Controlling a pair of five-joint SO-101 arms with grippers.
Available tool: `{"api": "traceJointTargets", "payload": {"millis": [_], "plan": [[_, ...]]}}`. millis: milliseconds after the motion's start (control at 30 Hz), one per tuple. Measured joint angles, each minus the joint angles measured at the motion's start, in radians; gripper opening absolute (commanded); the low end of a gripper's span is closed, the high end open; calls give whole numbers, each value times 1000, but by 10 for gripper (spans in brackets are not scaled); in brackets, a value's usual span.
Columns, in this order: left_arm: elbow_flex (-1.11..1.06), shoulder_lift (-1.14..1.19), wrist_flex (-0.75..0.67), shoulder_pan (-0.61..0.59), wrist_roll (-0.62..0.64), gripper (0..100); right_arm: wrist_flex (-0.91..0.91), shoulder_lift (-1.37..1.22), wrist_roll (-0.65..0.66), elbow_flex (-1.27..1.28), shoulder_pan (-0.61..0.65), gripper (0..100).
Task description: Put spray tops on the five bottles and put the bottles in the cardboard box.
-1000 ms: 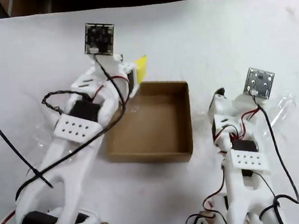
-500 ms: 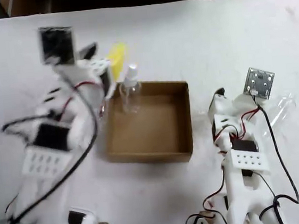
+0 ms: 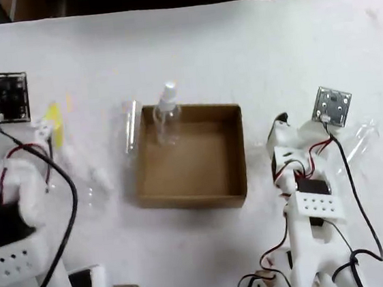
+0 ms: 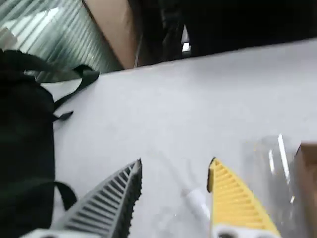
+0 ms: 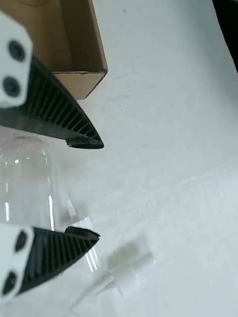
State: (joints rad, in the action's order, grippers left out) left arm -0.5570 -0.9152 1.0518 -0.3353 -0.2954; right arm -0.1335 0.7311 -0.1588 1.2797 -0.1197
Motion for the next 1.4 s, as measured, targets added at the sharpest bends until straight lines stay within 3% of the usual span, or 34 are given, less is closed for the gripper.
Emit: {"api": "traceJointTargets", "payload": {"millis": [133,333,500,667,833,1000,1233,1400], "plan": [[0,83,160,-60,-203,203,0,0,0,0,0,233],[-40,226,230,-87,-157,203,0,0,0,0,0,233],[-121,259,129,-69,-2,205,0,0,0,0,0,233],[-152,269,80,55,138,207,0,0,0,0,0,233],[-256,269,-28,172,161,207,0,0,-2,0,0,233],[-385,269,-215,181,175,207,0,0,-2,0,0,233],[-534,269,-459,187,310,207,0,0,-2,0,0,233],[-566,269,-516,187,330,207,0,0,-2,0,0,233]]}}
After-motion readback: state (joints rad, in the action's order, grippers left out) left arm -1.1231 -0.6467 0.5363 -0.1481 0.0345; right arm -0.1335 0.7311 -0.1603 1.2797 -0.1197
